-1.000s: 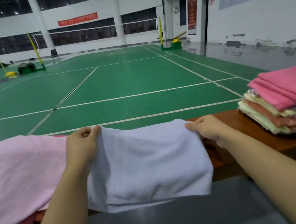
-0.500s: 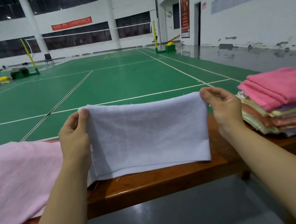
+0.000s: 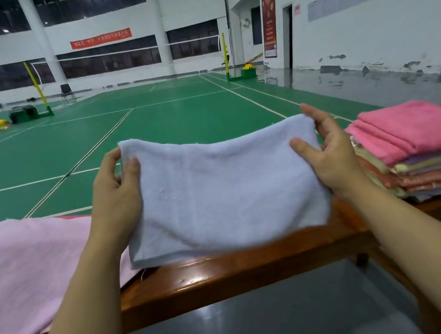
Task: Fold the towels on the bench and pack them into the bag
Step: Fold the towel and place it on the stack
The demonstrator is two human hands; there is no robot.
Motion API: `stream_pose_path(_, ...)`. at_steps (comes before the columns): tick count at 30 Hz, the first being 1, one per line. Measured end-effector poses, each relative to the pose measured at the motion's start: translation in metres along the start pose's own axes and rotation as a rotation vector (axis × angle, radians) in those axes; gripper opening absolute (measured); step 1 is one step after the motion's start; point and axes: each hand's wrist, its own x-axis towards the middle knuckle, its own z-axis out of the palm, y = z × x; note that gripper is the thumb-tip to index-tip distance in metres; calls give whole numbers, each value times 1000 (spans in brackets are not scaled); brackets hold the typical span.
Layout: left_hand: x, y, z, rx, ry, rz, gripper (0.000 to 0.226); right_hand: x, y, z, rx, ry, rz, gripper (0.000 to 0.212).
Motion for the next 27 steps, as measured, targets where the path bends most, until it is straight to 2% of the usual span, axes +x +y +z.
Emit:
stream_pose_path(3,5,-12,5,53,-38,-189,31,10,15,-6,-8,-124,200,67)
stream_pose_path(6,2,-41,16,204,-195,-389,45,-1,36,-2,-174,-190,359,65)
stream_pose_path(9,-5,-68,31,500,-352,-392,53,-18,62,2,-504,-307,401,69)
stream_pose_path(11,-4,-76,36,695,-426,-360,46,-20,67,1,-775,-388,396,72)
stream_pose_path(14,-3,-61,40,1029,-350,-259,30,-18,59,5,-1068,-315,252,60)
stream_pose_path(16,-7,-38,46,1057,-332,-168,26,-18,53,19,-968,-355,112,41)
stream_pose_path(17,-9,-26,49,965,-415,-169,28,-17,49,29,-863,-437,83,33)
stream_pose_path(19,-18,-8,57,662,-701,-380,31,-19,45,50,-681,-642,83,25)
stream_pose_path(20,-25,-1,61,596,-850,-496,33,-20,44,60,-615,-725,94,24)
stream_pose_path(22,-37,3,73,646,-1060,-580,40,-24,45,73,-538,-846,117,27)
stream_pose_path(27,-40,-5,95,1009,-1126,-368,61,-31,61,76,-617,-980,116,38)
